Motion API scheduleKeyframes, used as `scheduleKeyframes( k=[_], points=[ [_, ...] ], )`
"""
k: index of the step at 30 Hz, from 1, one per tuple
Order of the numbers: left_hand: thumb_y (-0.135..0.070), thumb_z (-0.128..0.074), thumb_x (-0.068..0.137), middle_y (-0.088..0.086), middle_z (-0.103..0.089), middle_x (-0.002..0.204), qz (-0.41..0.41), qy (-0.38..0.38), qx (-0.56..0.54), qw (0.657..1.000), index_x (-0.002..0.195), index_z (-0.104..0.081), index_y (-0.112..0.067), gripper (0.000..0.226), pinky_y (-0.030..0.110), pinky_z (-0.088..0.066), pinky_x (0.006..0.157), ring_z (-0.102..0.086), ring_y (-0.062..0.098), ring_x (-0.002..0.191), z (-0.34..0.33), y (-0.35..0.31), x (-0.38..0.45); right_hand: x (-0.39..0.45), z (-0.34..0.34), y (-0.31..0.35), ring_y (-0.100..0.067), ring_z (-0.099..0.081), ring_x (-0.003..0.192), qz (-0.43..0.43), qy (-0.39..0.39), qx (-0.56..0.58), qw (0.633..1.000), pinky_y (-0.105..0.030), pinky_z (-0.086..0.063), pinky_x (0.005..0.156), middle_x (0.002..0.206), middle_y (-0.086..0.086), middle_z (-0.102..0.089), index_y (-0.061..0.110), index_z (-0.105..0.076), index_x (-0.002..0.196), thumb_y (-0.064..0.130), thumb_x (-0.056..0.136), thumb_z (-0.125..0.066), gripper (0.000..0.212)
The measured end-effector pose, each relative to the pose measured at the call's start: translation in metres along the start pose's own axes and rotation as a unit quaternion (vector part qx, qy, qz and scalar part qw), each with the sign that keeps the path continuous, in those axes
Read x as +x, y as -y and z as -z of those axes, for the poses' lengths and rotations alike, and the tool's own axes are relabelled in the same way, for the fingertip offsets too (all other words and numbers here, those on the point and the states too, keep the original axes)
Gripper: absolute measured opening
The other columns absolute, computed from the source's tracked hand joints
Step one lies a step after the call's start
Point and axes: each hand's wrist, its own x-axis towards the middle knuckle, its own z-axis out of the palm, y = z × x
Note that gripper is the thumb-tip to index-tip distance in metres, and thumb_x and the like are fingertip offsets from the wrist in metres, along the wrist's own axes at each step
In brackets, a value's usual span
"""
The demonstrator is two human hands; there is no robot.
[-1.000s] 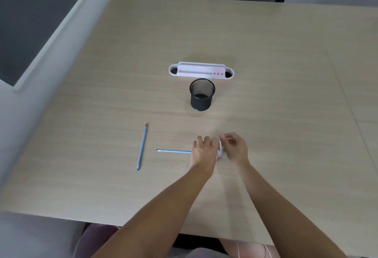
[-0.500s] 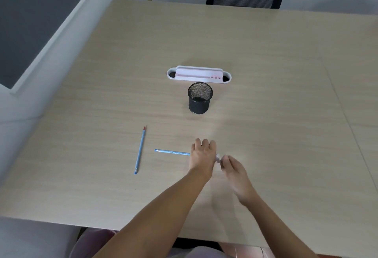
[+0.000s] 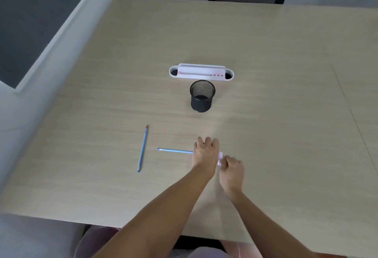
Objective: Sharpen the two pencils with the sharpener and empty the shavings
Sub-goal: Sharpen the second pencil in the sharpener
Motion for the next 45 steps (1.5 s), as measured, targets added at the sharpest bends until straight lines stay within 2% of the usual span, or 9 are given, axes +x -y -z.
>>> scheduleKeyframes(
  k=[3,7,12,17,22,30,35,39,45],
  points=[
    [0.0,-0.066,0.065,0.006,-0.056,0.093,-0.017,-0.015,-0.033,0.999,0.098,-0.047,-0.011,0.04,0.029,-0.035,0.066,-0.049,0.028,0.087,-0.01,0.0,0.002,-0.025,0.013,-0.004,-0.021,-0.04,0.057,-0.005,0.026,0.086,0.996,-0.032,-0.031,0.057,0.051,-0.004,-0.043,0.016,-0.036,0.05,0.017,0.097,-0.043,0.047],
    [-0.011,-0.071,0.069,0.008,-0.056,0.094,-0.015,-0.003,-0.049,0.999,0.1,-0.049,-0.01,0.038,0.033,-0.043,0.07,-0.051,0.031,0.09,-0.009,0.001,0.0,-0.012,0.042,0.008,-0.009,-0.042,0.059,0.007,0.109,0.187,0.976,-0.024,-0.034,0.059,0.062,-0.001,-0.051,0.007,-0.051,0.065,0.028,0.099,-0.038,0.042],
    [-0.009,-0.077,0.056,0.005,-0.058,0.089,-0.003,0.011,-0.041,0.999,0.099,-0.052,-0.013,0.05,0.029,-0.042,0.064,-0.052,0.027,0.083,-0.01,0.001,0.001,0.037,0.035,0.025,-0.017,-0.044,0.057,0.005,0.061,0.147,0.987,-0.031,-0.033,0.057,0.055,-0.002,-0.049,0.015,-0.048,0.056,0.026,0.093,-0.048,0.039],
    [-0.012,-0.081,0.046,-0.001,-0.06,0.079,0.003,0.012,-0.025,1.0,0.087,-0.056,-0.019,0.048,0.026,-0.044,0.059,-0.056,0.022,0.075,-0.006,0.0,0.0,0.05,0.005,0.014,-0.031,-0.059,0.091,-0.057,0.016,0.039,0.997,-0.043,-0.043,0.087,0.074,-0.003,-0.066,0.02,-0.061,0.07,0.034,0.087,-0.056,0.023],
    [-0.006,-0.075,0.052,0.0,-0.058,0.083,-0.009,0.01,-0.016,1.0,0.09,-0.054,-0.017,0.045,0.026,-0.042,0.061,-0.055,0.024,0.079,-0.006,-0.001,0.0,0.003,0.001,-0.003,-0.029,-0.052,0.089,-0.043,-0.004,-0.04,0.998,-0.037,-0.032,0.075,0.067,0.0,-0.052,0.014,-0.056,0.061,0.022,0.091,-0.047,0.032],
    [-0.015,-0.072,0.07,0.011,-0.057,0.097,-0.025,-0.009,-0.049,0.998,0.101,-0.048,-0.01,0.039,0.036,-0.044,0.074,-0.049,0.033,0.092,-0.015,0.0,0.003,-0.013,0.038,0.006,-0.015,-0.045,0.063,-0.002,0.081,0.208,0.975,-0.034,-0.035,0.063,0.062,0.0,-0.051,0.012,-0.052,0.062,0.027,0.097,-0.044,0.039],
    [-0.018,-0.081,0.056,0.005,-0.061,0.087,-0.013,0.009,-0.048,0.999,0.095,-0.054,-0.014,0.047,0.031,-0.047,0.067,-0.055,0.028,0.083,-0.012,0.001,0.002,0.039,0.034,0.026,-0.017,-0.036,0.055,0.006,0.065,0.161,0.985,-0.032,-0.028,0.059,0.05,-0.003,-0.038,0.015,-0.038,0.051,0.028,0.095,-0.05,0.047],
    [-0.017,-0.085,0.029,-0.003,-0.061,0.071,0.005,-0.008,-0.016,1.0,0.079,-0.06,-0.021,0.056,0.023,-0.047,0.056,-0.059,0.021,0.069,-0.006,0.002,-0.001,0.051,0.011,0.015,-0.014,-0.048,0.053,-0.036,-0.003,0.191,0.981,-0.031,-0.038,0.061,0.054,0.001,-0.051,0.013,-0.056,0.068,0.024,0.087,-0.062,0.023],
    [-0.016,-0.084,0.033,-0.003,-0.061,0.071,0.007,-0.008,-0.009,1.0,0.078,-0.059,-0.021,0.052,0.024,-0.046,0.055,-0.058,0.02,0.069,-0.004,-0.001,-0.001,0.031,-0.003,0.001,-0.028,-0.056,0.081,-0.057,-0.049,-0.038,0.996,-0.034,-0.027,0.069,0.075,-0.005,-0.064,0.019,-0.063,0.068,0.031,0.089,-0.052,0.026]
  ],
)
